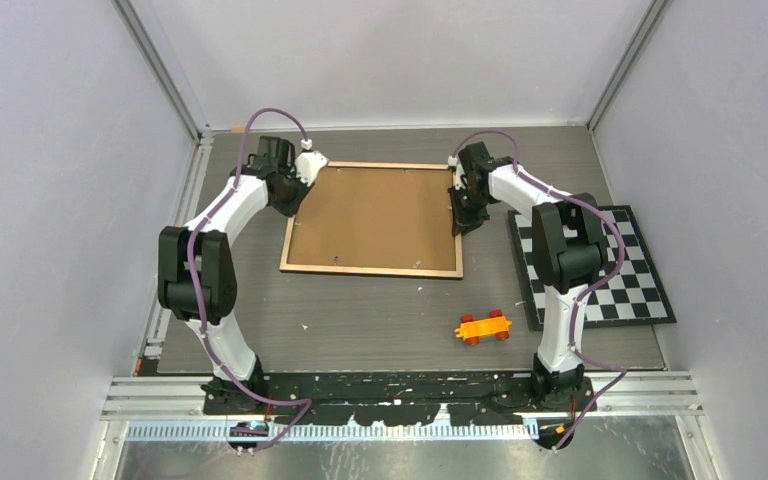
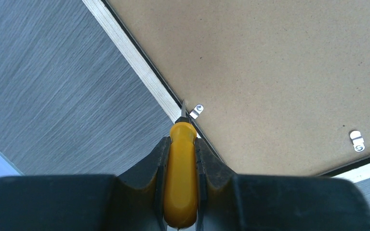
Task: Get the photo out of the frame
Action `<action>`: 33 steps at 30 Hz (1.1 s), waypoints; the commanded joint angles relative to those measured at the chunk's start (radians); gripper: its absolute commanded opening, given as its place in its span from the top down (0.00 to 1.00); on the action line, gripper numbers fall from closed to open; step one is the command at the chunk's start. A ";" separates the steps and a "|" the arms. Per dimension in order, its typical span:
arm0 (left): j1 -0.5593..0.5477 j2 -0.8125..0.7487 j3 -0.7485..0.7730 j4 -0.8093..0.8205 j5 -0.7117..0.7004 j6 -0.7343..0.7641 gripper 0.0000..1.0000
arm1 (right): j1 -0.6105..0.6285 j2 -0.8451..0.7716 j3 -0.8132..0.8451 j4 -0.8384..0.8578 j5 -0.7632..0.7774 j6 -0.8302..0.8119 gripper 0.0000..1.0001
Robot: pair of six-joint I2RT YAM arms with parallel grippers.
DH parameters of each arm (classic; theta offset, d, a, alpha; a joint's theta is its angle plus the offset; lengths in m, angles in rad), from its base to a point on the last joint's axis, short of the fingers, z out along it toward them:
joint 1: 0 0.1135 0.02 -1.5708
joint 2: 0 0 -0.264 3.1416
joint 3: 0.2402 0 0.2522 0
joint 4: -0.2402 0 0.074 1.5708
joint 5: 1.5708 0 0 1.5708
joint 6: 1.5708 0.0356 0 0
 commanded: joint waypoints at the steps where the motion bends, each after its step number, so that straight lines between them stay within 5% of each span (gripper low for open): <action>1: -0.002 -0.038 0.003 -0.015 0.004 0.065 1.00 | 0.049 0.088 -0.040 -0.066 -0.140 0.008 0.98; 33: -0.038 -0.014 -0.024 -0.091 0.122 -0.059 1.00 | 0.048 0.120 -0.006 -0.074 -0.137 0.025 0.99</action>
